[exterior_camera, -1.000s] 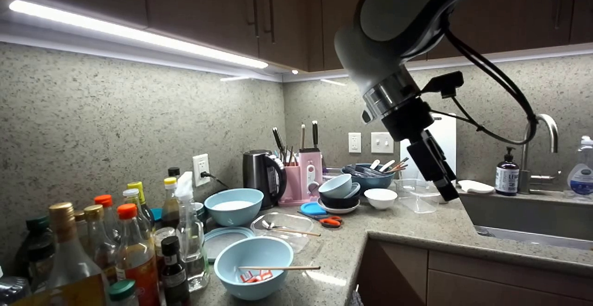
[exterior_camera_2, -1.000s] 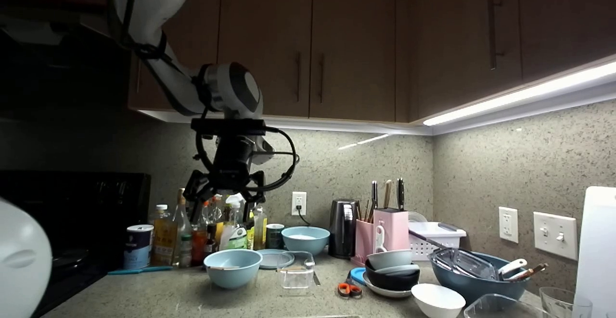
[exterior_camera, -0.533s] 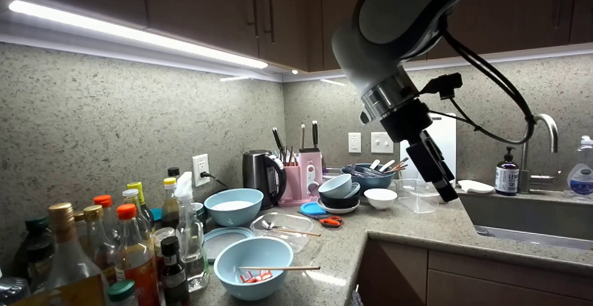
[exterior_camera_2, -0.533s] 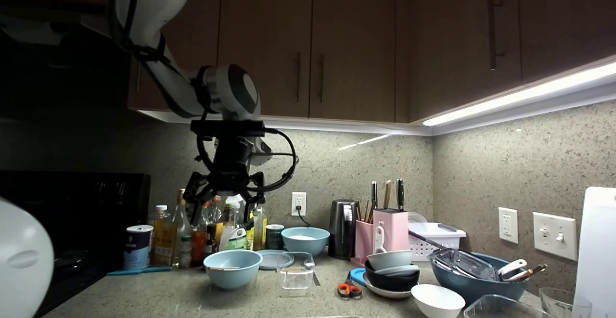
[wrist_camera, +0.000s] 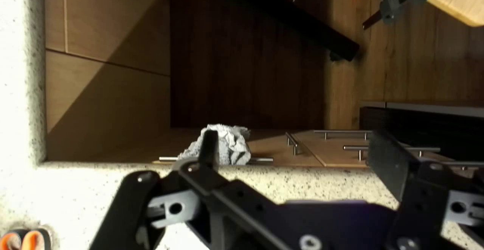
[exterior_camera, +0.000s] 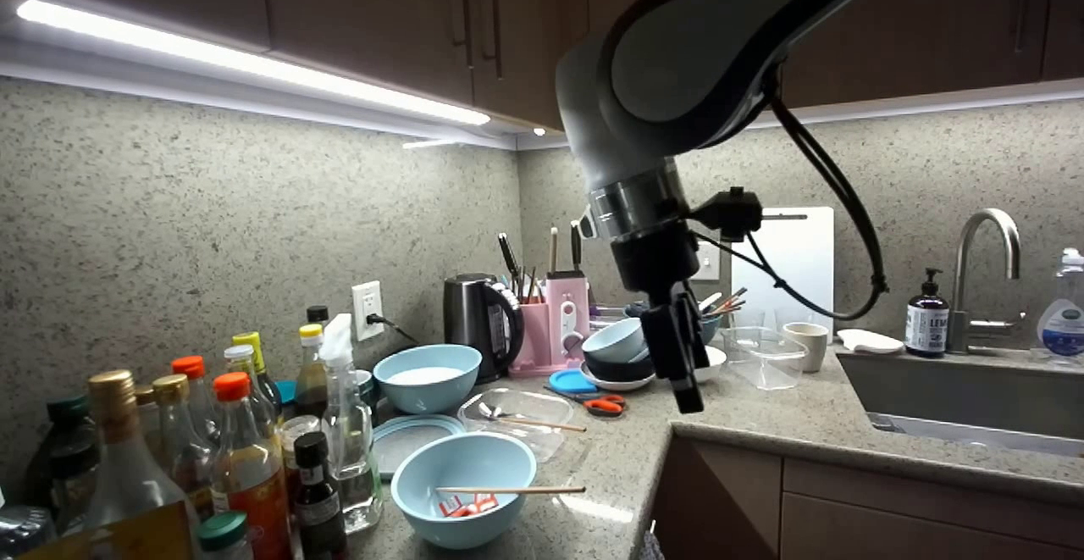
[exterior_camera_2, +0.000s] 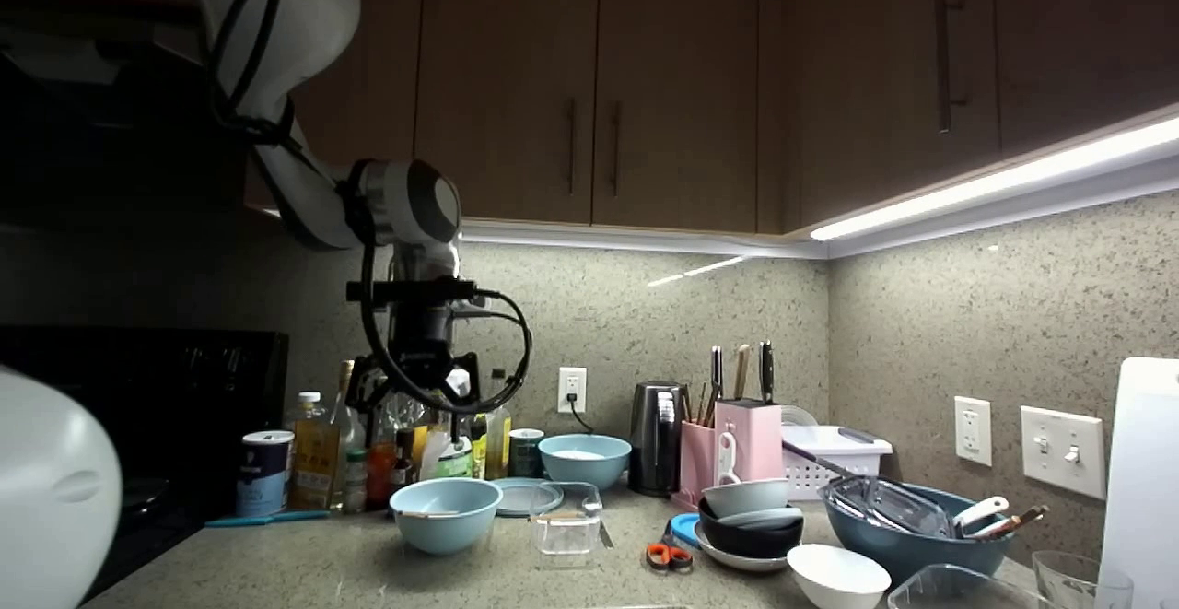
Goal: Use the chopstick to stir in the bowl
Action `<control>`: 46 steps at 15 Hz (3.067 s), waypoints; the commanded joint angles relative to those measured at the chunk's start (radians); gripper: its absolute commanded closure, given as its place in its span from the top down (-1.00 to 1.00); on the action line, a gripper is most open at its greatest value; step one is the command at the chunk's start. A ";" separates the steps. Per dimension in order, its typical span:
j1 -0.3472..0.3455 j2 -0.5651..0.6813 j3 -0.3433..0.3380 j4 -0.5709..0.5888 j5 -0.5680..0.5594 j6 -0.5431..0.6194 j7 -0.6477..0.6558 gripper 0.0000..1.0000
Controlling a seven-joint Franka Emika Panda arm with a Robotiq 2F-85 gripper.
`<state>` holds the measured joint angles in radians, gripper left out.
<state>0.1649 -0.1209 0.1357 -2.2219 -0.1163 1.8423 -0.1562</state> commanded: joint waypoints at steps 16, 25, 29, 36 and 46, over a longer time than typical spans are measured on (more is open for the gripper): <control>0.041 0.335 0.053 0.146 0.068 0.400 0.046 1.00; 0.022 0.392 0.052 0.177 0.091 0.379 -0.007 1.00; 0.011 0.413 0.044 0.185 0.093 0.379 -0.004 0.65; 0.000 0.436 0.045 0.219 0.104 0.373 -0.006 -0.33; -0.007 0.440 0.050 0.261 0.171 0.374 -0.007 -0.63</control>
<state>0.1727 0.3199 0.1751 -1.9727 0.0255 2.2286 -0.1385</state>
